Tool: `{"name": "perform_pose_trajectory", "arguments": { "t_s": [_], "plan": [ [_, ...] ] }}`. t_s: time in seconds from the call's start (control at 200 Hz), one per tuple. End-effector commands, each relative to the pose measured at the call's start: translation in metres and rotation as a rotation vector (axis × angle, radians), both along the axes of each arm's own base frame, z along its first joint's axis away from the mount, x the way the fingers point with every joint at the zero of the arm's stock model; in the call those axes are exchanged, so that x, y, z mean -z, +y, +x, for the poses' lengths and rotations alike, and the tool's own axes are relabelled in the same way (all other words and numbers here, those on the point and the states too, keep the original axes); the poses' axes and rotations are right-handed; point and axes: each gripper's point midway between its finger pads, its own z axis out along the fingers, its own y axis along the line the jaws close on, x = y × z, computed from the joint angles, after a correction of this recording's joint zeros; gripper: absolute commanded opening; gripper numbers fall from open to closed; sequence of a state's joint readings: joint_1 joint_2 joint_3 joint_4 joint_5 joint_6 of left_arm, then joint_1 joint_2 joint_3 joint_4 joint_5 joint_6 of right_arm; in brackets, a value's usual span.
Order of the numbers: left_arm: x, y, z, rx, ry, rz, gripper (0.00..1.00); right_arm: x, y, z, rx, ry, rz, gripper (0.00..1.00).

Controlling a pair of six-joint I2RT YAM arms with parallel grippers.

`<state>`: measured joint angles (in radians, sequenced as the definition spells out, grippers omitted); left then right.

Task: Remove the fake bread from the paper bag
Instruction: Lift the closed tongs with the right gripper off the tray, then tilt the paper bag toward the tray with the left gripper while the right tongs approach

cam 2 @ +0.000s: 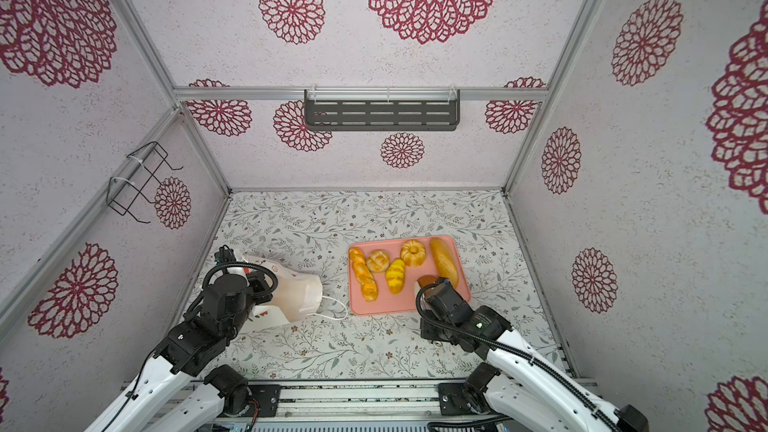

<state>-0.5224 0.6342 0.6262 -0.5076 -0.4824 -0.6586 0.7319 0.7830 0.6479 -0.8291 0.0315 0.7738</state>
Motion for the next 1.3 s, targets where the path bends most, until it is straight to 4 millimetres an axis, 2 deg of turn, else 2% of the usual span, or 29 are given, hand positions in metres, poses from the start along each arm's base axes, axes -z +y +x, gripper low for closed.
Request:
{"name": "perform_pose_trajectory", "arguments": {
  "t_s": [0.0,0.2,0.365,0.505,0.701,0.876,1.071,1.166,1.296],
  "plan": [
    [-0.007,0.002,-0.002,-0.007,-0.003,-0.025,0.0,-0.007,-0.003,0.005,-0.012,-0.029,-0.004,0.0],
    [-0.006,-0.001,-0.001,0.017,0.005,-0.004,0.0,-0.031,0.015,0.006,-0.094,-0.041,0.064,0.0],
    [-0.01,-0.011,0.001,0.096,-0.016,0.042,0.0,-0.07,0.031,0.007,-0.173,-0.096,0.142,0.0],
    [-0.015,-0.022,0.005,0.196,-0.025,0.144,0.0,-0.097,0.044,0.008,-0.237,-0.136,0.193,0.0],
    [-0.03,-0.033,0.023,0.309,-0.045,0.322,0.0,-0.118,0.059,0.014,-0.284,-0.187,0.255,0.0],
    [-0.043,-0.034,0.054,0.431,-0.08,0.484,0.0,-0.12,0.065,0.021,-0.306,-0.226,0.266,0.0],
    [-0.052,-0.022,0.09,0.549,-0.099,0.652,0.0,-0.106,0.069,0.027,-0.338,-0.222,0.224,0.0],
    [-0.05,-0.022,0.1,0.608,-0.104,0.763,0.0,-0.1,0.073,0.03,-0.351,-0.219,0.224,0.0],
    [-0.043,-0.035,0.098,0.717,-0.129,0.828,0.0,-0.094,0.079,0.031,-0.375,-0.209,0.233,0.0]
  ]
}}
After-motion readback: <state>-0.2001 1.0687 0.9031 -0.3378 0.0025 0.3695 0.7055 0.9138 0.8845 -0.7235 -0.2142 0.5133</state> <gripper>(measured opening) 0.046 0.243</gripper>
